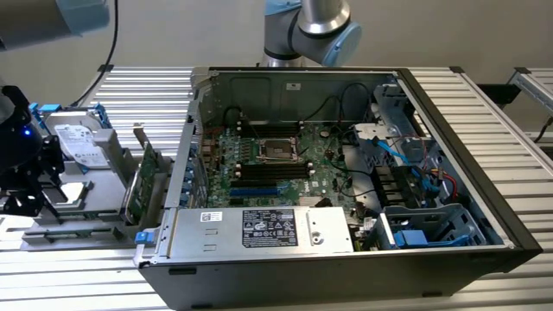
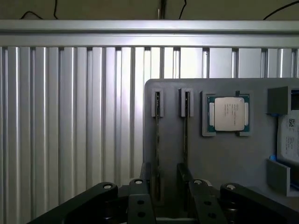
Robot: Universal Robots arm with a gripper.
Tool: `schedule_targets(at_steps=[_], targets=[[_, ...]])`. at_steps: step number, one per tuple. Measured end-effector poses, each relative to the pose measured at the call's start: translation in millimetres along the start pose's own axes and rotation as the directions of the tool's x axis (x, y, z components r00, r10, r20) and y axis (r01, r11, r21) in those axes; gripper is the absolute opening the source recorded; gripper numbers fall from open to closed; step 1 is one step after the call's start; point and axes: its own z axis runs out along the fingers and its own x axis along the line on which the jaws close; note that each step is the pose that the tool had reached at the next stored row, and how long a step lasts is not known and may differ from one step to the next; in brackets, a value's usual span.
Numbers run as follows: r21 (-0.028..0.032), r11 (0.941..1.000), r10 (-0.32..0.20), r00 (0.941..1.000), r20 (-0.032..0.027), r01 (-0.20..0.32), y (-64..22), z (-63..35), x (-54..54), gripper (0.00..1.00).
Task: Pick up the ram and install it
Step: 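Pick up the ram and move it above insertion slot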
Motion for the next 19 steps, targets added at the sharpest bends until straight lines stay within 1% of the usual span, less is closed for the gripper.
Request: schedule_targets(at_steps=[4, 14, 19], targets=[[0.0001, 0.9999, -0.014, 0.9999, 0.0003, 0.014, -0.3, 7.1, 0.8, 0.36], [0.0011, 0.999, -0.044, 0.999, 0.0032, 0.044, -1.2, 25.3, 1.1, 0.36], [0.0015, 0.9983, -0.059, 0.9983, 0.0035, 0.059, -1.6, 34.3, 2.7, 0.36]])
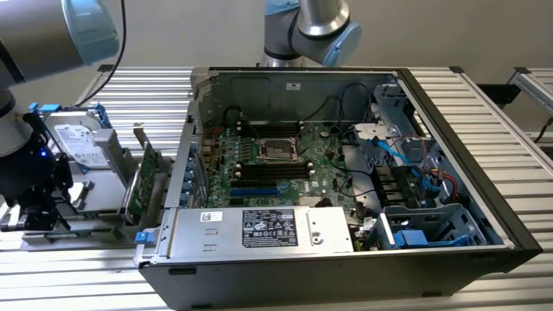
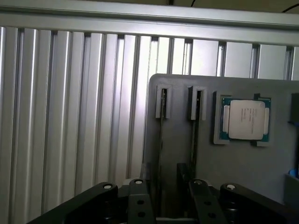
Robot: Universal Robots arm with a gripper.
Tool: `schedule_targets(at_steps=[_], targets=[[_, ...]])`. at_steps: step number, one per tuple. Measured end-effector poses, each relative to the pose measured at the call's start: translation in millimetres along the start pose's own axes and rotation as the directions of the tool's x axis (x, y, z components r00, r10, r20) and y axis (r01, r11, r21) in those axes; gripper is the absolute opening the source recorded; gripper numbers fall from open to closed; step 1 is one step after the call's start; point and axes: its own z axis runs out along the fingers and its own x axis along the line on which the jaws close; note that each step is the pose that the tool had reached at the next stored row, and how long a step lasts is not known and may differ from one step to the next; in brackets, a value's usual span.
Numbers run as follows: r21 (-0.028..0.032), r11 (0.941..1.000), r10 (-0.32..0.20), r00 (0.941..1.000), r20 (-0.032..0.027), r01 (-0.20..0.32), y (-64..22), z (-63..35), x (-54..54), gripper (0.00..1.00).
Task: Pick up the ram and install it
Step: 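Pick up the ram and move it above insertion slot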
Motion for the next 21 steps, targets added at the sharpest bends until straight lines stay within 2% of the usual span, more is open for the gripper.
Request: schedule_targets(at_steps=[4, 6, 11, 14, 21], targets=[[0.0005, 0.9999, -0.011, 0.9999, 0.0002, 0.011, -0.2, 7.5, 1.7, 0.36], [0.0007, 0.9999, -0.016, 0.9999, 0.0022, 0.016, -0.4, 11.1, 1.9, 0.36], [0.0018, 0.9997, -0.026, 0.9996, 0.0129, 0.026, -0.8, 19.8, 2.0, 0.36], [0.0023, 0.9996, -0.028, 0.9995, 0.0172, 0.028, -0.7, 25.1, 1.9, 0.36], [0.0025, 0.9996, -0.029, 0.9994, 0.019, 0.029, -0.3, 35.9, 1.9, 0.36]])
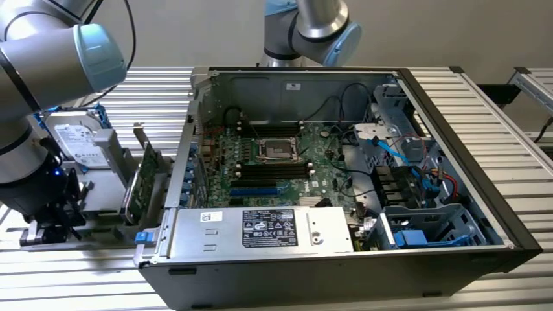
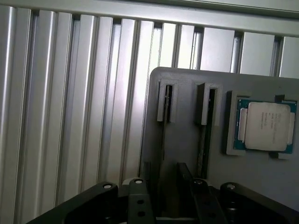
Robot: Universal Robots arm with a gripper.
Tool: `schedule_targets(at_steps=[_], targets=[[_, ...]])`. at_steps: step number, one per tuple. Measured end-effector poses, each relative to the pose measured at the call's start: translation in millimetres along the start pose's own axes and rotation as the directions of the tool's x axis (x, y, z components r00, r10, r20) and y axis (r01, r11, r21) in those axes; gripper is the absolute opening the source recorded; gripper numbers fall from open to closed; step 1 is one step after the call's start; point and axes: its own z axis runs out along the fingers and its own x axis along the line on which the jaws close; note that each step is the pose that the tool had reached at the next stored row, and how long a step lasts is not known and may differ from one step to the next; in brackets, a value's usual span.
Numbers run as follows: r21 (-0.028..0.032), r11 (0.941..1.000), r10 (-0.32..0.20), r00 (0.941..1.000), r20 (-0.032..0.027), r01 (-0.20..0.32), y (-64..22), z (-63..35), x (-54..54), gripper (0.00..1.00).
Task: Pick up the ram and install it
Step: 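Pick up the ram and move it above insertion slot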
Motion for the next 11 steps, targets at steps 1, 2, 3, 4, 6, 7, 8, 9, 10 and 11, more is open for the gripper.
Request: schedule_targets(at_steps=[1, 2, 3, 4, 6, 7, 8, 9, 10, 11], targets=[[0.0001, 1.0, 0.0, 1.0, 0.0001, 0.0, 0.0, 0.8, 0.1, 0.36], [0.0002, 1.0, 0.0, 1.0, 0.0001, 0.0, -0.1, 1.5, 0.1, 0.36], [0.0002, 1.0, 0.0, 1.0, 0.0002, 0.0, -0.2, 2.2, 0.3, 0.36], [0.0002, 1.0, 0.0, 1.0, 0.0001, 0.0, -0.2, 2.9, 0.4, 0.34], [0.0002, 1.0, 0.0, 1.0, 0.0002, 0.0, -0.3, 4.3, 0.4, 0.28], [0.0002, 1.0, 0.0, 1.0, 0.0001, 0.0, -0.3, 4.8, 0.4, 0.21], [0.0, 1.0, 0.0, 1.0, 0.0, 0.0, -0.3, 5.1, 0.5, 0.21], [0.0, 1.0, 0.0, 1.0, 0.0, 0.0, -0.3, 5.3, 0.5, 0.21], [-0.0001, 1.0, 0.0, 1.0, 0.0, 0.0, -0.3, 5.4, 0.5, 0.21], [0.0, 1.0, 0.0, 1.0, 0.0, 0.0, -0.3, 5.5, 0.5, 0.21]])
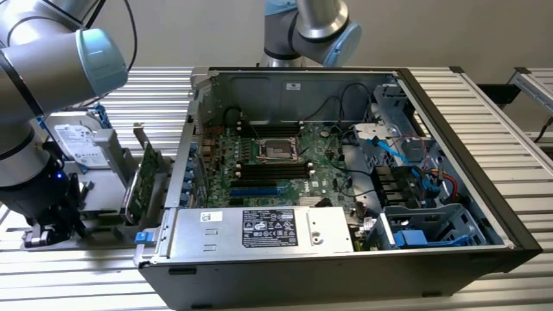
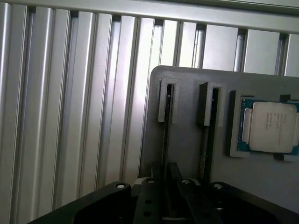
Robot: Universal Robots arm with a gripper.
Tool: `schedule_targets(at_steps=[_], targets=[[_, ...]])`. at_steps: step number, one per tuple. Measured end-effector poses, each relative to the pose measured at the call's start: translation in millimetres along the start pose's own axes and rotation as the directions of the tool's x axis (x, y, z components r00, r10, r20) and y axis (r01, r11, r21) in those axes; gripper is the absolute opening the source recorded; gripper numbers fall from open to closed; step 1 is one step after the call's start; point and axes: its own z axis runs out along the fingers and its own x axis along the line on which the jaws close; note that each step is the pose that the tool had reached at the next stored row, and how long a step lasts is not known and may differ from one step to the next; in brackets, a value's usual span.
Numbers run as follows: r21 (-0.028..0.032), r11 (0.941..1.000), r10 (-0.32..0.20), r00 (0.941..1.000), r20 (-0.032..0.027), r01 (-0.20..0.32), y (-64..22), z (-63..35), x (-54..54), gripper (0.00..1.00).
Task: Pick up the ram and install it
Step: 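Pick up the ram and move it above insertion slot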
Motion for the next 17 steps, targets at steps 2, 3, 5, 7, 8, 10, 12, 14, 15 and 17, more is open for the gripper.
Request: schedule_targets(at_steps=[2, 3, 5, 7, 8, 10, 12, 14, 15, 17], targets=[[0.0001, 1.0, 0.0, 1.0, 0.0003, 0.0, -0.1, 0.1, 0.1, 0.18], [0.0002, 1.0, 0.0, 1.0, 0.0003, 0.0, -0.1, 0.2, 0.1, 0.14], [0.0002, 1.0, 0.0, 1.0, 0.0002, 0.0, 0.0, 0.1, 0.2, 0.14], [0.0002, 1.0, 0.0, 1.0, 0.0002, 0.0, 0.0, 0.1, 0.2, 0.14], [0.0002, 1.0, 0.0, 1.0, 0.0002, 0.0, 0.0, 0.1, 0.3, 0.14], [0.0002, 1.0, 0.0, 1.0, 0.0005, 0.0, 0.0, 0.1, 0.4, 0.14], [0.0002, 1.0, 0.0, 1.0, 0.0008, 0.0, 0.0, 0.1, 0.4, 0.14], [0.0004, 1.0, 0.0, 1.0, 0.001, 0.0, 0.0, 0.0, 0.4, 0.14], [0.0002, 1.0, 0.0, 1.0, 0.0008, 0.0, 0.1, -0.5, 0.4, 0.14], [0.0001, 1.0, 0.0, 1.0, 0.0008, 0.0, 0.2, -2.7, 0.4, 0.14]])
